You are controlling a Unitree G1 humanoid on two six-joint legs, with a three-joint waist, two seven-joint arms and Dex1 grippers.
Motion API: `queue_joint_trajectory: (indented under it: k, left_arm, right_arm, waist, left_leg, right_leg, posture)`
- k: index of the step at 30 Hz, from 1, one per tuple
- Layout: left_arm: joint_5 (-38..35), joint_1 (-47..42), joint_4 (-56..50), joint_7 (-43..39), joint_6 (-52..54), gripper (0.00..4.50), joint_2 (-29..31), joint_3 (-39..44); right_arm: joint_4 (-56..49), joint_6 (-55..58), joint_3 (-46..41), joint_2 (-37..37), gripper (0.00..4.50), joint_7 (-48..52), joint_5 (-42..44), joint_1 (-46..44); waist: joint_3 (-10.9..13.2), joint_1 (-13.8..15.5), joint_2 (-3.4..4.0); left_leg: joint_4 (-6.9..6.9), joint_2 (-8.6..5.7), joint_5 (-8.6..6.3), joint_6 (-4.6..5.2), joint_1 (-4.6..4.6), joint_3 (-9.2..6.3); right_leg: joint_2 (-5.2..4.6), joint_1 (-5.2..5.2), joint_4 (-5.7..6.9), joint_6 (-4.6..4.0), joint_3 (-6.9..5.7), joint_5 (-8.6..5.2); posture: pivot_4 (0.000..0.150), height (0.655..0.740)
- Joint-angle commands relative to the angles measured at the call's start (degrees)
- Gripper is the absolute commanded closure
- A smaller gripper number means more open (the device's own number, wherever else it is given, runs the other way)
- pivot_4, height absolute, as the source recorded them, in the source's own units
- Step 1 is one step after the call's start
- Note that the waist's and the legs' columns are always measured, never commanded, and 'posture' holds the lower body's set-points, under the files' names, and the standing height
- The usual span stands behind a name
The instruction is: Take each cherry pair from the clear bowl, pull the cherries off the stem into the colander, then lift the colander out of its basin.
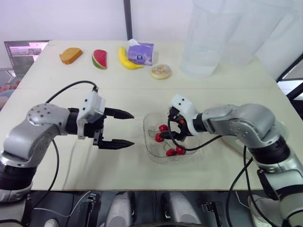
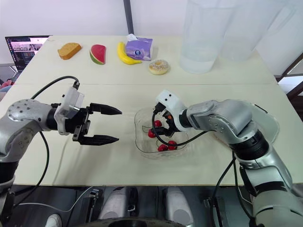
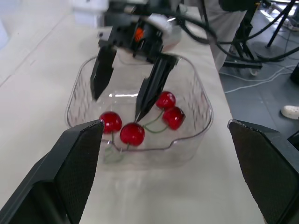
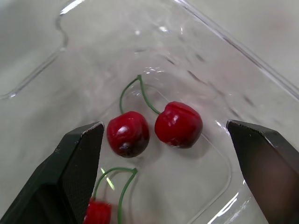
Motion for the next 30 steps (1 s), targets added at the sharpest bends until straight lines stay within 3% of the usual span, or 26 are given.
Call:
queue_joint_trajectory:
  k: [1, 7, 11, 15, 16, 25, 30]
  left_arm:
    - [-0.9, -0.8, -1.9, 0.6, 0.4, 0.03, 0.3, 0.9]
    - [-1.7, -0.8, -2.4, 1.2, 1.4, 0.03, 0.2, 1.2]
    - [-2.0, -0.6, -2.7, 1.5, 1.8, 0.0, 0.4, 1.3]
    - [-1.6, -0.4, -2.6, 1.2, 1.5, 0.0, 0.5, 1.2]
    - [-1.5, -0.5, -2.5, 1.3, 1.5, 0.0, 0.4, 1.2]
    - [-1.6, -0.8, -2.2, 1.4, 1.6, 0.0, 0.3, 1.3]
    - [-1.6, -0.9, -1.9, 1.1, 1.4, 0.0, 0.3, 1.2]
  right_arm:
    - [1.9, -0.2, -1.6, 1.9, 0.0, 0.4, -2.7, -0.1]
    - [2.3, -0.1, -1.2, 3.9, 0.0, 0.9, -6.0, 1.6]
    - [1.7, 0.4, -1.5, 5.2, 1.24, 1.3, -7.0, 2.8]
    - [1.1, 0.7, -1.4, 6.0, 3.37, 1.8, -7.9, 3.0]
    - [0.9, 0.7, -1.3, 6.1, 3.63, 2.1, -8.0, 3.0]
    - [-0.3, 1.1, -0.6, 6.3, 3.77, 3.7, -10.0, 3.0]
    - [-5.1, 4.3, -4.9, 4.3, 3.77, 5.6, -7.9, 0.5]
  waist:
    - [0.0, 0.0, 0.0]
    - [0.0, 0.1, 0.0]
    - [0.0, 0.1, 0.0]
    - [0.0, 0.0, 0.0]
    - [0.0, 0.0, 0.0]
    - [0.0, 0.1, 0.0]
    - [0.0, 0.1, 0.0]
  left_leg:
    - [0.0, 0.0, 0.0, 0.0, 0.0, 0.0]
    - [0.0, -0.02, 0.0, 0.0, -0.02, 0.0]
    - [0.0, -0.01, 0.0, 0.0, -0.01, -0.01]
    - [0.0, -0.01, 0.0, 0.0, -0.01, -0.01]
    - [0.0, -0.01, 0.0, 0.0, -0.01, -0.01]
    - [0.0, -0.01, 0.0, 0.0, -0.01, -0.01]
    - [0.0, -0.01, 0.0, 0.0, -0.02, -0.01]
  right_leg:
    - [0.0, 0.0, 0.0, 0.0, 0.0, 0.0]
    - [-0.02, 0.0, 0.0, 0.0, -0.01, 0.0]
    - [0.0, 0.0, 0.01, 0.0, -0.01, 0.0]
    - [0.0, -0.01, 0.0, 0.0, -0.01, 0.0]
    - [0.0, -0.01, 0.01, 0.0, -0.01, 0.0]
    - [0.0, -0.01, 0.01, 0.0, -0.01, 0.0]
    - [0.0, -0.01, 0.01, 0.0, -0.01, 0.0]
  posture:
    - [0.15, 0.74]
    - [0.15, 0.74]
    - [0.15, 0.74]
    - [0.15, 0.74]
    - [0.15, 0.74]
    - [0.15, 0.74]
    - [0.15, 0.74]
